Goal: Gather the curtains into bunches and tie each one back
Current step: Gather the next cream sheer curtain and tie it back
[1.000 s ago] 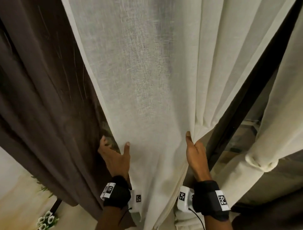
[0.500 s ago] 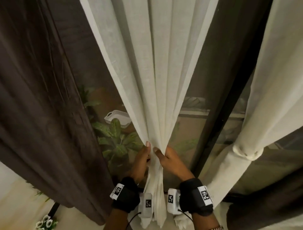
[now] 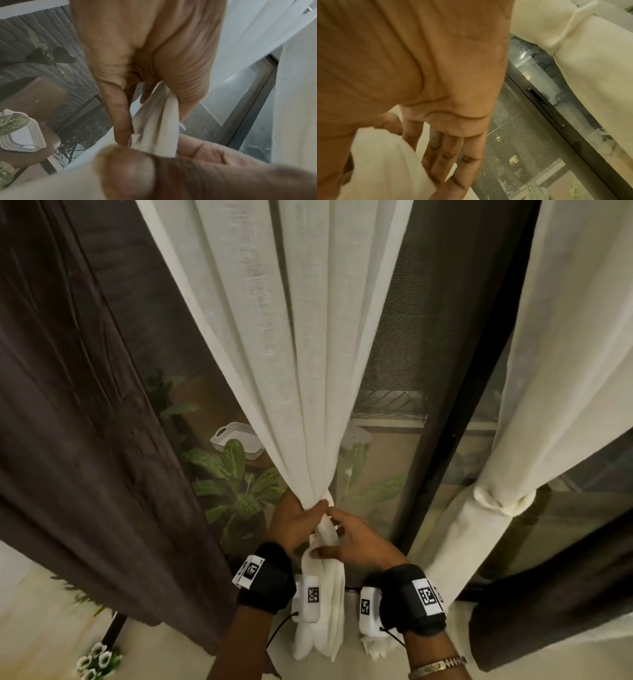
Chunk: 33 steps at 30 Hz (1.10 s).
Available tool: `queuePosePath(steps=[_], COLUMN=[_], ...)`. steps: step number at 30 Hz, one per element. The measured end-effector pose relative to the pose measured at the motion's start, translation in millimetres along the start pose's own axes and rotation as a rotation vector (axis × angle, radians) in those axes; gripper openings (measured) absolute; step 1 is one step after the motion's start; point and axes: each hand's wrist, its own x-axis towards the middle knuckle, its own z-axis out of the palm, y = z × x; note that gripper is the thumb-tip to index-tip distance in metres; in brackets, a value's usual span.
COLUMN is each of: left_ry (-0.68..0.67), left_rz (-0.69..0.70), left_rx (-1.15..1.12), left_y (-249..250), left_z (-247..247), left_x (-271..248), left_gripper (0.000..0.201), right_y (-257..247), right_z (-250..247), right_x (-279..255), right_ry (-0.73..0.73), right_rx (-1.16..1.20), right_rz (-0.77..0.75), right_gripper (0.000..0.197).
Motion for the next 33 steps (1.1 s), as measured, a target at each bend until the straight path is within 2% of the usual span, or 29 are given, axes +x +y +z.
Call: queuePosePath(steps=[2,6,10,12,17,20,22,25,29,31,33], left_ry=[0.042,0.098,0.131,0.138,0.162,0.165,0.158,0.149,0.119,0.093,0.068], left_rz=[-0.015,0.042,0.034,0.043,0.023,0.016,0.027,0.027,0.016,-0.002,-0.018], left_rx=[0.054,0.087,0.083,0.067,0.051,0.054,0.072,0.144,0.241,0.307,0.393], left_y=[-1.5,-2.7,5.7,5.3,-7.8,-5.1,-1.2,4.5,22.6,24.3,15.4], left_z=[0.9,4.4,5.1,7.5,5.8,6.5,6.4,3.2,-7.5,-10.5,-14.7], left_x=[2.2,8.8,9.0,9.7,24.3,24.7,22.9,20.0,5.8,2.5,4.4], left_gripper=[0.043,0.066,0.062,0.069,0.077,0.080,0.082,0.081,0.070,0.058,0.052], right_y=[12.8,30.6,31.0,35.5,42.6,42.8,42.6,42.7,39.0,42.9,48.6], right_z=[2.7,7.3,22.3,30.1,52.4,58.8,57.1,39.2,-7.0,-29.5,-46.8], right_x=[3.7,8.3,8.6,10.5,13.2,17.0,18.9,13.2,-13.1,-24.4,-24.7], right_ry=[0.072,0.305,0.190,0.250,0.355,0.406,0.353,0.193,-0.116,-0.112,0.031], right_rx=[0.018,0.023,-0.103,-0.114,0.084,0.213,0.240,0.240,0.221,0.063,-0.101], right_rz=[0.030,0.000,-0.001,0.013,0.007,0.075,0.119,0.175,0.202,0.220,0.224], right_gripper=[0.068,0.058,0.038,0.034,0.043,0.035,0.024,0.010,0.016,0.013,0.008])
